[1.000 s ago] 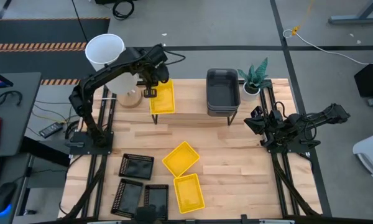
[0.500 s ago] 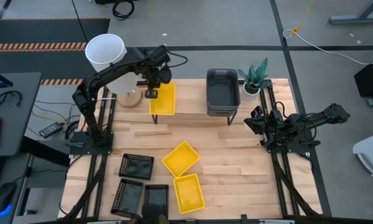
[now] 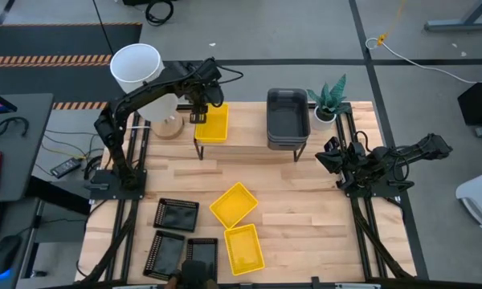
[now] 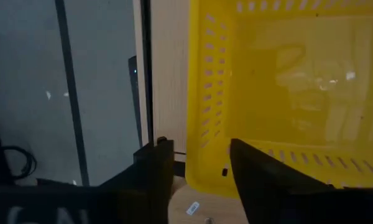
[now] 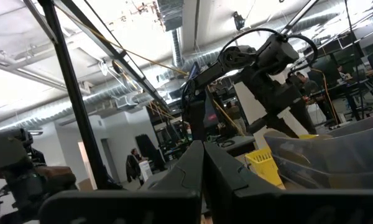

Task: Stack baskets on shelf by color
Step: Put the top yellow bin on the shelf, then stack the top yellow bin on top of the yellow bin on the shelf

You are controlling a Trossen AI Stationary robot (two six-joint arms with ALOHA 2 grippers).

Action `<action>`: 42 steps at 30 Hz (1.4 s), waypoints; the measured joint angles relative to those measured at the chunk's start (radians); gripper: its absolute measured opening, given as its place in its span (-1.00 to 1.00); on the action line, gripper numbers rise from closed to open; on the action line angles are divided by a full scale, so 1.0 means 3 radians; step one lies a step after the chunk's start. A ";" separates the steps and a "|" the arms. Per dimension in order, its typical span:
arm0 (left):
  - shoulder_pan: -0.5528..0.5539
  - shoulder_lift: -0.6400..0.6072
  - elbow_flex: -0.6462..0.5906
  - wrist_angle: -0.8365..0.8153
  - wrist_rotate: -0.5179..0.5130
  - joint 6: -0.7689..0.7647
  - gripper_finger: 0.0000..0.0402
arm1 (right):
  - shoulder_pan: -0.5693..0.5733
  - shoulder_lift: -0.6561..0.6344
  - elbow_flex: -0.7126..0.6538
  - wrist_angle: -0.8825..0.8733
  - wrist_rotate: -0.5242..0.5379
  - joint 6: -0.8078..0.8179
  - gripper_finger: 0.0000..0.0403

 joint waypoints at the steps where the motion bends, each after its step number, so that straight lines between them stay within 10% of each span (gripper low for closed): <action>1: -0.0022 0.0000 0.0032 -0.0009 -0.0003 -0.0051 -0.14 | 0.0000 0.0000 0.0000 0.0001 0.0000 0.0000 -0.92; 7: -0.0254 -0.0114 0.0279 0.0018 0.0160 -0.0254 -0.16 | -0.0001 -0.0001 0.0000 0.0001 0.0000 0.0000 -0.92; 17: -0.0995 -0.0243 0.0370 -0.0098 0.1428 -0.0956 -0.32 | -0.0001 -0.0001 0.0000 0.0001 0.0000 0.0000 -0.92; 42: -0.2600 -0.0242 -0.0989 0.0527 0.1251 -0.1399 -0.42 | 0.0000 -0.0001 0.0000 0.0000 0.0000 0.0000 -0.92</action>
